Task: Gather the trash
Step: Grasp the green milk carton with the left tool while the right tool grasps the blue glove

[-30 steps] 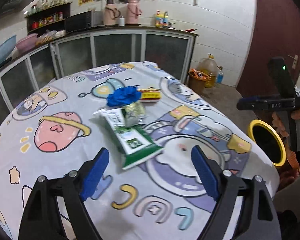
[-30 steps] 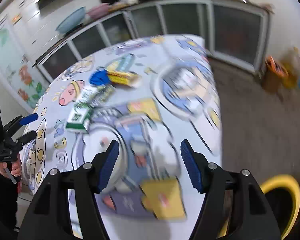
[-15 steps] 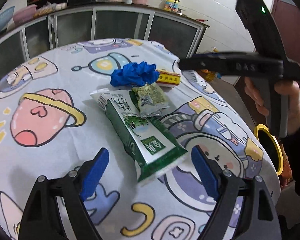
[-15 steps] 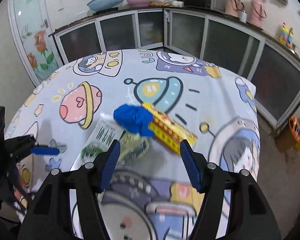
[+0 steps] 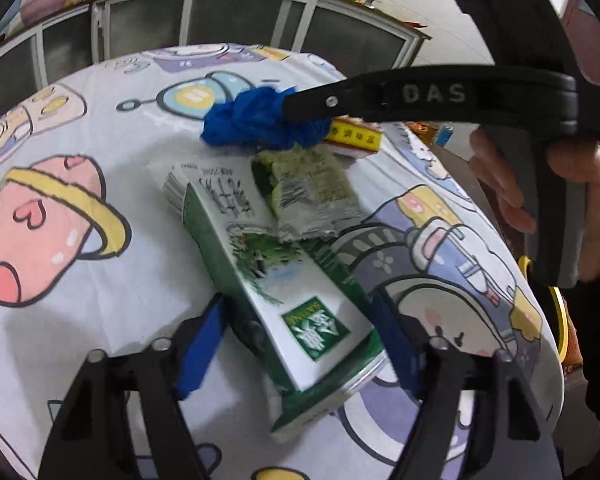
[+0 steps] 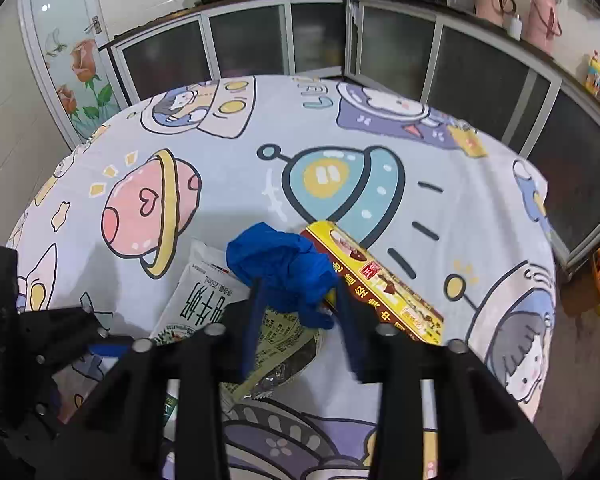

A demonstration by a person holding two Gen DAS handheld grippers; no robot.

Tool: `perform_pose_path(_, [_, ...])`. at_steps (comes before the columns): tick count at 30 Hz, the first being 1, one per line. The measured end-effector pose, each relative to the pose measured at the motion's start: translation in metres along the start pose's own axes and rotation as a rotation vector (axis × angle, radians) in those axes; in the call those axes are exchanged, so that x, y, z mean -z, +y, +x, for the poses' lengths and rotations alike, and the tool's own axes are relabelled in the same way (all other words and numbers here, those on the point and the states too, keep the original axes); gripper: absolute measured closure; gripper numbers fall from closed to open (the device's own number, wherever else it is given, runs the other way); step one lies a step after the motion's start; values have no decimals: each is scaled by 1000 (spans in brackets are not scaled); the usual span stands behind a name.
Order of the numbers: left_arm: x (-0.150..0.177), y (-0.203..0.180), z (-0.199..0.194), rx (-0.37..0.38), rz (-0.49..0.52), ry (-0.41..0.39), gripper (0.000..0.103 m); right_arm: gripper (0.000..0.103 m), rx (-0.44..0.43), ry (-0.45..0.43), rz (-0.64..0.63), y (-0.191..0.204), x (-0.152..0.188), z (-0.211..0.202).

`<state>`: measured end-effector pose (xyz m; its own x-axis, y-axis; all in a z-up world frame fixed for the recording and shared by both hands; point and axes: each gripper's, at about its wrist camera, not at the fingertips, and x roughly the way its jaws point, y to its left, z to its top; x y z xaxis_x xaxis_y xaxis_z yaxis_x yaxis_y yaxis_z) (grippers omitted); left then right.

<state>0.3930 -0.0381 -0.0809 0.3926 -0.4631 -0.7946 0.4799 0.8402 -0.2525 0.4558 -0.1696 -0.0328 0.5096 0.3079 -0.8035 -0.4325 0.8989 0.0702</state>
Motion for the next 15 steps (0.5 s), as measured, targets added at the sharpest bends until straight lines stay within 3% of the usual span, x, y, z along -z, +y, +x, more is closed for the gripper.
perform_pose_path(4, [-2, 2, 1, -42, -3, -14, 55, 95, 17, 20, 23, -4, 3, 9])
perform_pose_path(8, [-8, 12, -7, -29, -56, -32, 80, 99, -16, -5, 82, -11, 4, 2])
perform_pose_path(15, [-5, 7, -34, -39, -33, -65, 88, 99, -69, -85, 135, -16, 0, -45])
